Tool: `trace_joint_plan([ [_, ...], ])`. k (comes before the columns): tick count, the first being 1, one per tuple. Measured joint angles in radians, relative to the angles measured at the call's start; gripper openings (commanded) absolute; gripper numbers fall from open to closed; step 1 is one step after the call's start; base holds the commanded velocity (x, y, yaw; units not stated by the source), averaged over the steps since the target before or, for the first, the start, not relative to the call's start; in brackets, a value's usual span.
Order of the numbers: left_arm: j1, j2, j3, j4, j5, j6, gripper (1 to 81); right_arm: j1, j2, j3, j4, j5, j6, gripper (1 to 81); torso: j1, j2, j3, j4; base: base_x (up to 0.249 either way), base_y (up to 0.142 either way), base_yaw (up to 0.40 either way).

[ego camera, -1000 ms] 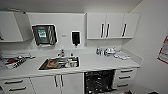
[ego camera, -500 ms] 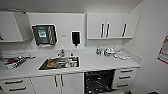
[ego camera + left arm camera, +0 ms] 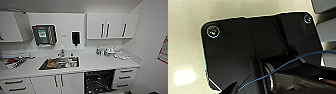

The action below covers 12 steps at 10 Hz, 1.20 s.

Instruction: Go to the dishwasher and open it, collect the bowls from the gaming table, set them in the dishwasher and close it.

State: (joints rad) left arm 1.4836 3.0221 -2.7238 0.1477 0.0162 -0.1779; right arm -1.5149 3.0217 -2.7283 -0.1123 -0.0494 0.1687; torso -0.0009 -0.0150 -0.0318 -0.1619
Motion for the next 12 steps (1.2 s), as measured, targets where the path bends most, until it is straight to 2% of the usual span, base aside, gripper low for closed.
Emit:
trace_joint_plan([
  [4, -0.005, -0.012, -0.001, 0.000, -0.128, 0.003, 81.1, 0.011, 0.009, -0.017, 0.000, -0.001, -0.001, 81.1, 0.000, 0.000, 0.000, 0.000, 0.000, 0.000, 0.000],
  [12, -0.015, -0.017, -0.001, 0.003, -0.136, 0.010, 81.1, 0.011, 0.015, -0.023, 0.000, 0.000, -0.002, 81.1, 0.000, 0.000, 0.000, 0.000, 0.000, 0.000, 0.000],
])
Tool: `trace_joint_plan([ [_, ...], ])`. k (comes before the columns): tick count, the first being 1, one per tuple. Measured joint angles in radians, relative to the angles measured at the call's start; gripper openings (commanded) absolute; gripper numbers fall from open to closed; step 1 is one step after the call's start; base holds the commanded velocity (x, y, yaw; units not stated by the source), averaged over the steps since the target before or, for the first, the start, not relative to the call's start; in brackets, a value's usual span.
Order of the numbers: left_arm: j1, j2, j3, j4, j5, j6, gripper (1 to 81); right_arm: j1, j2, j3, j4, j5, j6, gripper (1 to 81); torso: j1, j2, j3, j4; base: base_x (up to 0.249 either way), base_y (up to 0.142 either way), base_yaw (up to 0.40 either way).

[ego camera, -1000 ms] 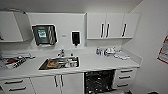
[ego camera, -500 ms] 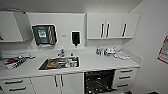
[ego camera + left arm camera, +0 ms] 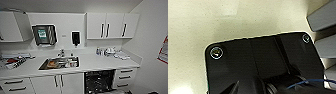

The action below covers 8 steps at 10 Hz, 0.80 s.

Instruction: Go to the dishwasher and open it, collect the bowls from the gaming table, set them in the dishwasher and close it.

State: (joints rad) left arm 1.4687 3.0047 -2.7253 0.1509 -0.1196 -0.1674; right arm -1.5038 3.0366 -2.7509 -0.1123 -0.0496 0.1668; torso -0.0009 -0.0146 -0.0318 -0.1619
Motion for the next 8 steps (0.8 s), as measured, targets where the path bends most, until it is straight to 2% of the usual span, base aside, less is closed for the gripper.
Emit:
trace_joint_plan([
  [4, 0.000, -0.002, 0.001, 0.011, 0.007, 0.000, 81.1, 0.000, 0.003, 0.000, 0.000, 0.001, -0.001, 81.1, 0.000, 0.000, 0.000, 0.000, 0.000, 0.000, 0.027],
  [8, 0.000, -0.002, 0.001, 0.013, 0.006, 0.000, 81.1, -0.001, 0.005, 0.000, 0.000, -0.002, -0.001, 81.1, 0.000, 0.000, 0.000, 0.000, 0.000, 0.000, 0.200],
])
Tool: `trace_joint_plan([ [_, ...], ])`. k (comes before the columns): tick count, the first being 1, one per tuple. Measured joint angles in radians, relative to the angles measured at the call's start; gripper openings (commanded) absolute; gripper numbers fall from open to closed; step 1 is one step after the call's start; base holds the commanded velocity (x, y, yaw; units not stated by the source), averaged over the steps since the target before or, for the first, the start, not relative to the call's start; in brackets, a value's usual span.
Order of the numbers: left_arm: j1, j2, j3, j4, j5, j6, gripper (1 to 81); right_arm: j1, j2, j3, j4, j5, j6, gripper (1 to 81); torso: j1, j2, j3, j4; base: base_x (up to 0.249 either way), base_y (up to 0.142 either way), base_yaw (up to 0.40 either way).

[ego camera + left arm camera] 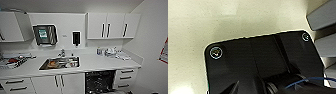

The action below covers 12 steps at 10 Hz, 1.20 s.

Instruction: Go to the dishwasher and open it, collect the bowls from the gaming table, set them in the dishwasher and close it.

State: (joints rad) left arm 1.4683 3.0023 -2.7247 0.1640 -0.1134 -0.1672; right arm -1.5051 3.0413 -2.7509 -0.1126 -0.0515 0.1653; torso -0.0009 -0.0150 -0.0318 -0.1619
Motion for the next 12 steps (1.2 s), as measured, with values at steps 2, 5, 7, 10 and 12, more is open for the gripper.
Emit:
trace_joint_plan([
  [2, 0.000, 0.000, 0.000, 0.001, 0.001, 0.000, 81.1, 0.003, 0.002, 0.000, 0.000, 0.000, 0.000, 81.1, 0.000, 0.000, 0.000, 0.000, 0.000, 0.000, 0.241],
  [5, -0.001, -0.002, 0.000, 0.002, 0.003, 0.004, 81.1, 0.003, 0.001, -0.001, 0.000, 0.003, 0.000, 81.1, 0.000, 0.000, 0.000, 0.000, 0.000, 0.000, 0.271],
  [7, 0.000, -0.002, 0.000, 0.003, 0.002, 0.004, 81.1, 0.003, 0.002, -0.001, 0.000, 0.003, 0.000, 81.1, 0.000, 0.000, 0.000, 0.000, 0.000, 0.000, 0.285],
  [10, 0.001, -0.002, 0.001, 0.004, 0.003, 0.007, 81.1, 0.004, 0.002, -0.001, 0.000, 0.005, 0.000, 81.1, 0.000, 0.000, 0.000, 0.000, 0.000, 0.000, 0.329],
  [12, 0.001, -0.002, 0.001, 0.004, 0.000, 0.007, 81.1, 0.004, 0.000, -0.001, 0.000, 0.005, 0.000, 81.1, 0.000, 0.000, 0.000, 0.000, 0.000, 0.000, 0.332],
])
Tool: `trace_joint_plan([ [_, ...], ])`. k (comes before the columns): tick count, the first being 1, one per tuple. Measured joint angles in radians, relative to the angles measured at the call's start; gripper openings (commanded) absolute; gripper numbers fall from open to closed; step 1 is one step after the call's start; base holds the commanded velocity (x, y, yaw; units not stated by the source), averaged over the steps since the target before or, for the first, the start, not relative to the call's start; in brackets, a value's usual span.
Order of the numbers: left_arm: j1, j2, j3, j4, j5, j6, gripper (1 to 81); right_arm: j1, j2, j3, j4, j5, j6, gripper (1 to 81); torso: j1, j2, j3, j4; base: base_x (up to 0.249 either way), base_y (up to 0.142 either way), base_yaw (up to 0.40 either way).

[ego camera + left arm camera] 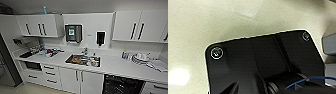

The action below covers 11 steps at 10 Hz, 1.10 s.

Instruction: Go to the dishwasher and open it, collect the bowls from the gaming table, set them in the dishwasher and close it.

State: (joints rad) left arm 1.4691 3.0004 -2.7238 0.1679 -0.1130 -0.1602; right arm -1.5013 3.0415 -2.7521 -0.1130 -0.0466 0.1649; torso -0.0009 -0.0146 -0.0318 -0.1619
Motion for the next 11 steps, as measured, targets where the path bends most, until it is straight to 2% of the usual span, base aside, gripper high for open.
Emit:
trace_joint_plan([
  [5, -0.013, 0.002, 0.000, 0.002, 0.006, 0.000, 81.1, 0.017, 0.000, 0.000, -0.001, -0.002, 0.000, 81.1, 0.000, 0.000, 0.000, 0.000, 0.000, 0.000, 0.336],
  [8, -0.019, 0.002, 0.000, 0.028, 0.005, 0.000, 81.1, 0.028, 0.000, -0.002, -0.001, -0.006, 0.000, 81.1, 0.000, 0.000, 0.000, 0.000, 0.000, 0.000, 0.339],
  [11, -0.021, 0.002, -0.001, 0.031, 0.005, 0.000, 81.1, 0.022, 0.000, -0.003, -0.007, -0.003, -0.007, 81.1, 0.000, 0.000, 0.000, 0.000, 0.000, 0.000, 0.339],
])
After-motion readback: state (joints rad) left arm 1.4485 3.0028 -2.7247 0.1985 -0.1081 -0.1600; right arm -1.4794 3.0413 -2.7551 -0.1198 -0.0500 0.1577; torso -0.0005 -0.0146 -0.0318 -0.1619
